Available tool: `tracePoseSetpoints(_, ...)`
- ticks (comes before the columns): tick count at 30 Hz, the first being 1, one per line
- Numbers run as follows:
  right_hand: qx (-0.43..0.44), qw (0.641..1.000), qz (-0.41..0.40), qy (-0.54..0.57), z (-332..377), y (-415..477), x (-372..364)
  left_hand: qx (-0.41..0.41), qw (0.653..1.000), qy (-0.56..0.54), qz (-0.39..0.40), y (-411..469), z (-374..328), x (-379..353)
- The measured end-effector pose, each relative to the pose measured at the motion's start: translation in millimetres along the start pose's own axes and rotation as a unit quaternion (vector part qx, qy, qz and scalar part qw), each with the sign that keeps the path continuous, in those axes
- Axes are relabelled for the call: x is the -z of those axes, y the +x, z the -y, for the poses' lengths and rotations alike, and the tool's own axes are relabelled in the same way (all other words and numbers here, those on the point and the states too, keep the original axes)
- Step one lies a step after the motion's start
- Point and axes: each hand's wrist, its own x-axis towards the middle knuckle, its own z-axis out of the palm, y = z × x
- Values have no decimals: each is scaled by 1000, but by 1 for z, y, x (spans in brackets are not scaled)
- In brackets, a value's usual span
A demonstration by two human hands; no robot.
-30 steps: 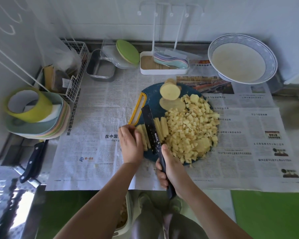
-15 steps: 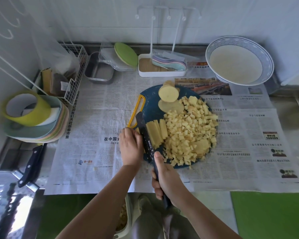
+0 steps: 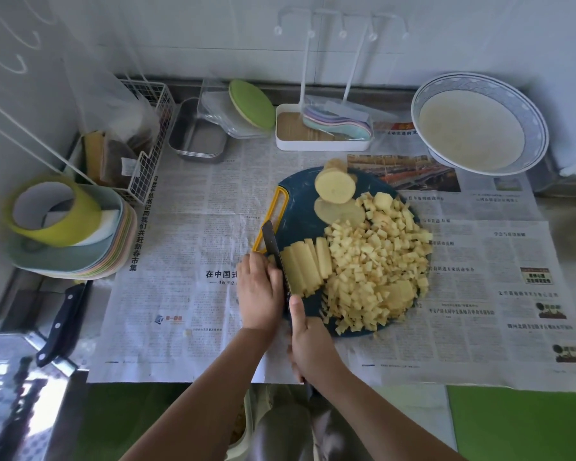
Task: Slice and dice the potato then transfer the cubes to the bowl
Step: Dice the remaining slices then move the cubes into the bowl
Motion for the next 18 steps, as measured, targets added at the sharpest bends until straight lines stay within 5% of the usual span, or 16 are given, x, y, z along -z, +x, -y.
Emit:
tracePoseSetpoints(3,86,987,-110,-84,-14,13,-6,-4,1000,1,1,0,1,0)
tracePoseSetpoints(5,77,996,-39,2,-10,4,-2,2,1000,1,2,0,-1,0)
tracePoseSetpoints(9,29,994,-39,93,-13,0,-7,13,1000,-4,-1,-2,0,0)
tracePoseSetpoints(18,108,987,-88,-77,-21,-9,-10,34,999,-4,13,-2,-8,7)
